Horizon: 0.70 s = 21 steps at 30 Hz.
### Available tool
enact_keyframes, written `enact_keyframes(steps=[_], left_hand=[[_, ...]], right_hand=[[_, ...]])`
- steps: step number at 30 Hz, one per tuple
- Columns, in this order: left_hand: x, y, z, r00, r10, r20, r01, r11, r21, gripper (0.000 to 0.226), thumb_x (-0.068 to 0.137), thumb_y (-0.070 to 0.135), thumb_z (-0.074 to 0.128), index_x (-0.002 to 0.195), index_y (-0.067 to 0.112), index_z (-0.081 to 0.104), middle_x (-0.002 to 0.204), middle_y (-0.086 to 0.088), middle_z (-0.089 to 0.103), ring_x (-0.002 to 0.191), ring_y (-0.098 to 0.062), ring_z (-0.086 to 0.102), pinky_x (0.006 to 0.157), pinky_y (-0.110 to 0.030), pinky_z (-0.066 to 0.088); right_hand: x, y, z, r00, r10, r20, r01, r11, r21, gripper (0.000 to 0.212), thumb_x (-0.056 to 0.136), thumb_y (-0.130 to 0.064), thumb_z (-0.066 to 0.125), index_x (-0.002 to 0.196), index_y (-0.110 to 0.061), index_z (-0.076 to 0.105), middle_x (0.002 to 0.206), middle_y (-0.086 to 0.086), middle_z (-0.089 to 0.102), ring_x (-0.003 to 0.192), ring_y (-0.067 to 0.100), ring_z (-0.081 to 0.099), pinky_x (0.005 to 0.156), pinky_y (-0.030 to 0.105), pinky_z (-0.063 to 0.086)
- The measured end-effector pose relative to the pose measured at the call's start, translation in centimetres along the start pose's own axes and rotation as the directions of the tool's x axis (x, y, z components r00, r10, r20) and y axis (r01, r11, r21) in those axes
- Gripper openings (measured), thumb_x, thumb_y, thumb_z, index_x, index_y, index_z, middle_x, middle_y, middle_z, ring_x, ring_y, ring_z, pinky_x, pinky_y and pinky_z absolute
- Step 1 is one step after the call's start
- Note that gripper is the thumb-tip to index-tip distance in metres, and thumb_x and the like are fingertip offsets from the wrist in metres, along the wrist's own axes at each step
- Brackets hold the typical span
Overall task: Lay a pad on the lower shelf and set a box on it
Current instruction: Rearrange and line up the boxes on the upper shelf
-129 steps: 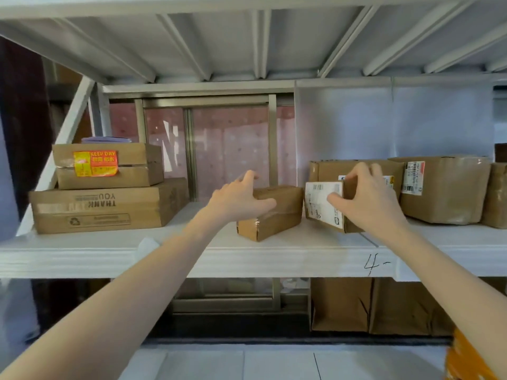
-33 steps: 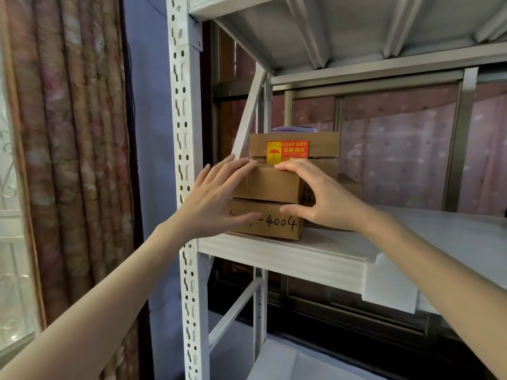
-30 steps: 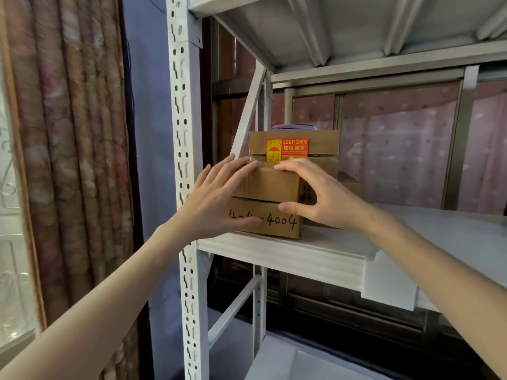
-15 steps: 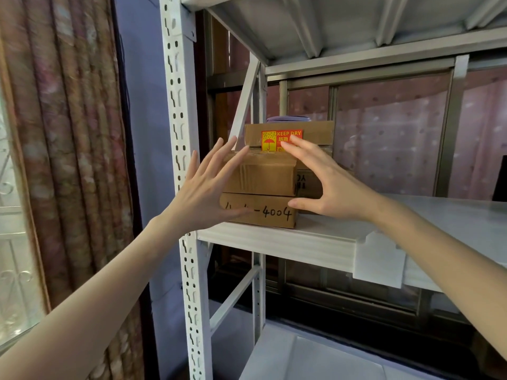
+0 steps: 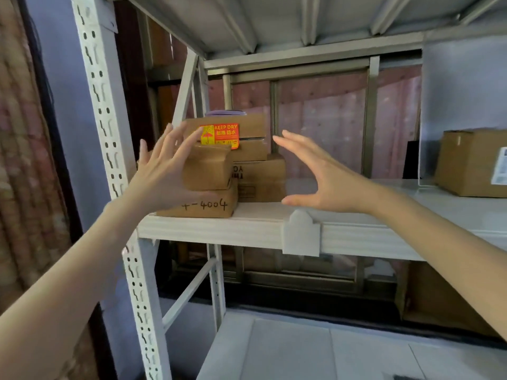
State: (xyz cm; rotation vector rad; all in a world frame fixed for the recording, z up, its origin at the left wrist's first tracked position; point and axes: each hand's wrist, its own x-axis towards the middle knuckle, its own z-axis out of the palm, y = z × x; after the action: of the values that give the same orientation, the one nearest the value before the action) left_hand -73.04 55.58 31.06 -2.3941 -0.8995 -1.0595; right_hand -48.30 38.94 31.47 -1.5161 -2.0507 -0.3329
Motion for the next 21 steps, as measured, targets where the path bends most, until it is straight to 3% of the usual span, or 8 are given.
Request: enact_keyframes(steps=[5, 10, 13, 16, 18, 21], left_hand=[[-1.0, -0.7, -1.2, 0.998, 0.030, 0.057, -0.036, 0.993, 0.117, 0.101, 0.064, 0.055, 0.076, 0.145, 0.033, 0.020, 0.149, 0.001, 0.034, 0.135, -0.029, 0.034, 0.108, -0.054, 0.026], [-1.6, -0.1, -1.9, 0.995, 0.088, -0.037, -0.083, 0.989, 0.121, 0.087, 0.071, 0.043, 0.075, 0.143, 0.026, 0.029, 0.145, -0.002, 0.042, 0.131, -0.027, 0.040, 0.106, -0.049, 0.030], [-1.3, 1.1, -3.3, 0.982, 0.018, -0.186, -0.025, 0.999, -0.035, 0.082, 0.071, 0.040, 0.076, 0.137, 0.021, 0.032, 0.138, -0.003, 0.049, 0.124, -0.024, 0.046, 0.104, -0.042, 0.031], [-0.1, 3.6, -5.2, 0.965, 0.056, -0.257, -0.113, 0.971, -0.211, 0.071, 0.075, 0.046, 0.069, 0.131, 0.018, 0.035, 0.124, 0.000, 0.048, 0.106, -0.013, 0.047, 0.087, -0.025, 0.039], [1.1, 5.4, -6.1, 0.965, 0.132, -0.228, -0.192, 0.945, -0.265, 0.072, 0.077, 0.049, 0.064, 0.135, 0.017, 0.035, 0.127, 0.000, 0.037, 0.107, -0.005, 0.036, 0.084, -0.007, 0.032], [3.3, 7.9, -6.8, 0.976, 0.198, -0.093, -0.217, 0.917, -0.336, 0.080, 0.080, 0.052, 0.059, 0.146, 0.022, 0.024, 0.120, 0.006, 0.031, 0.107, -0.004, 0.033, 0.080, 0.001, 0.032]], right_hand=[[0.9, -0.8, 0.9, 1.000, -0.018, 0.019, 0.017, 0.999, 0.045, 0.094, 0.078, -0.039, 0.071, 0.147, -0.038, 0.006, 0.157, -0.014, 0.000, 0.144, 0.008, 0.009, 0.115, 0.032, 0.017], [2.6, -2.7, 2.1, 0.998, -0.059, 0.034, 0.057, 0.996, 0.063, 0.099, 0.078, -0.037, 0.071, 0.147, -0.037, -0.001, 0.158, -0.013, -0.005, 0.145, 0.011, 0.007, 0.115, 0.034, 0.017], [3.2, -3.1, 1.6, 0.995, -0.065, -0.079, 0.073, 0.993, 0.094, 0.103, 0.077, -0.035, 0.073, 0.148, -0.032, -0.002, 0.158, -0.009, -0.003, 0.145, 0.011, 0.008, 0.117, 0.037, 0.016], [3.4, -3.0, 0.4, 0.977, -0.023, -0.212, 0.064, 0.980, 0.187, 0.109, 0.073, -0.034, 0.075, 0.149, -0.021, -0.002, 0.157, 0.000, 0.005, 0.141, 0.008, 0.015, 0.113, 0.025, 0.016], [3.4, -2.5, -0.6, 0.953, -0.007, -0.303, 0.083, 0.967, 0.241, 0.114, 0.067, -0.044, 0.074, 0.148, -0.016, -0.001, 0.154, 0.004, 0.013, 0.136, 0.005, 0.022, 0.109, 0.019, 0.020], [3.1, -1.4, -1.9, 0.939, 0.069, -0.337, 0.054, 0.938, 0.342, 0.123, 0.057, -0.062, 0.071, 0.148, -0.021, 0.000, 0.151, 0.003, 0.023, 0.137, 0.010, 0.031, 0.112, 0.032, 0.032]])
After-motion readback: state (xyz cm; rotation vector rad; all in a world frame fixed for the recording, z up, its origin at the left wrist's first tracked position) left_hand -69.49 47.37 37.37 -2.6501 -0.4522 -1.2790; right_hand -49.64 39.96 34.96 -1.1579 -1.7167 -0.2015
